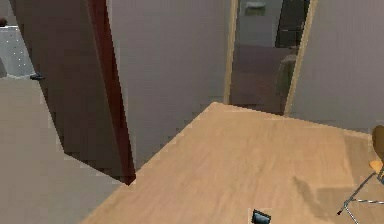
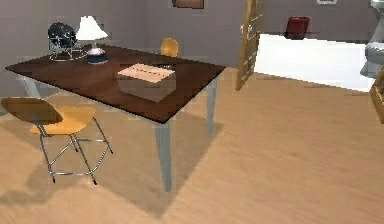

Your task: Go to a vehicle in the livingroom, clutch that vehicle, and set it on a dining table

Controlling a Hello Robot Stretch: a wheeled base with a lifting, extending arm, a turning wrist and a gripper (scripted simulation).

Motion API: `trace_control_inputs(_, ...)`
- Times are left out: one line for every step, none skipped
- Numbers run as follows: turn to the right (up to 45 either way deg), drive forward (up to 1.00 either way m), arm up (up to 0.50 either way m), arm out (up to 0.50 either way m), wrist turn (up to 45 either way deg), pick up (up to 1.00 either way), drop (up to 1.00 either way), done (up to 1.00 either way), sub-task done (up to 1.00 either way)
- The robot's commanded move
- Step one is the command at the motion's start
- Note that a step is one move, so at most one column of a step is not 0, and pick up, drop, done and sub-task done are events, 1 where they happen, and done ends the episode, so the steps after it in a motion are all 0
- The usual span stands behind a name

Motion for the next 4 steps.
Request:
trace_control_inputs(45.0, 0.0, 0.0, 0.0, 0.0, 0.0, 0.0, 0.0, 0.0)
trace_control_inputs(24.0, 0.0, 0.0, 0.0, 0.0, 0.0, 0.0, 0.0, 0.0)
trace_control_inputs(0.0, 0.45, 0.0, 0.0, 0.0, 0.0, 0.0, 0.0, 0.0)
trace_control_inputs(-45.0, 0.0, 0.0, 0.0, 0.0, 0.0, 0.0, 0.0, 0.0)
